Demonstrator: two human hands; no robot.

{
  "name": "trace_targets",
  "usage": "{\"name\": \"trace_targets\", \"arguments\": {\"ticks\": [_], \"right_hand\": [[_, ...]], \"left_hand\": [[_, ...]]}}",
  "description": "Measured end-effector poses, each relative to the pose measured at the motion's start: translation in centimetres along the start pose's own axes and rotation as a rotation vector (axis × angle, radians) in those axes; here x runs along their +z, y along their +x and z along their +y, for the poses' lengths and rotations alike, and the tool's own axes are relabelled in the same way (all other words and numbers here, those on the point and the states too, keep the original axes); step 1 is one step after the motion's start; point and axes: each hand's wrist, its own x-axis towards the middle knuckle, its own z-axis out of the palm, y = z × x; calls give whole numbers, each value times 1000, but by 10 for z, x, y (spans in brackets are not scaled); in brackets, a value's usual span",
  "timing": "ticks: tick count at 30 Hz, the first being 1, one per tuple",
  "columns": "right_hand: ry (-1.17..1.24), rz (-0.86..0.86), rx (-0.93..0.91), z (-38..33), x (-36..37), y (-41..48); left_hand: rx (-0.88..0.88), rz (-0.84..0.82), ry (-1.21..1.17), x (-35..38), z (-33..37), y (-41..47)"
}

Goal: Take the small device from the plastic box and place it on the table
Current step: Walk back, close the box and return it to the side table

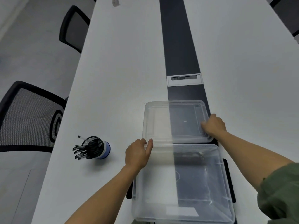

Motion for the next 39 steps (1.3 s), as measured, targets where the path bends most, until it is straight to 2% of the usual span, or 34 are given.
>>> {"name": "trace_targets", "arguments": {"ticks": [4, 7, 10, 15, 17, 19, 21, 25, 30, 39], "right_hand": [[228, -3, 60, -19, -21, -3], [418, -80, 123, -27, -37, -15], [463, -120, 102, -21, -50, -33], [581, -69, 2, -2, -54, -72], [592, -31, -27, 9, -50, -90], [579, -7, -63, 21, -45, -106], [518, 40, -94, 34, -39, -119], [215, 157, -151, 57, -33, -140], [-121, 164, -226, 86, -26, -168], [-395, 184, -358, 112, -14, -191]], "left_hand": [[-10, -28, 21, -3, 2, 0], [-15, -127, -41, -9, 2, 0], [-148, -149, -361, -22, -4, 4], [-510, -72, -1120, -65, -7, 14], [-570, -110, -1235, -76, -10, 14], [-536, -157, -1187, -80, -7, 7], [-454, -142, -1010, -77, -5, -8], [-341, -42, -709, -62, -15, -40], [-284, -26, -403, -49, -25, -83], [-292, -37, -247, -34, -23, -117]]}}
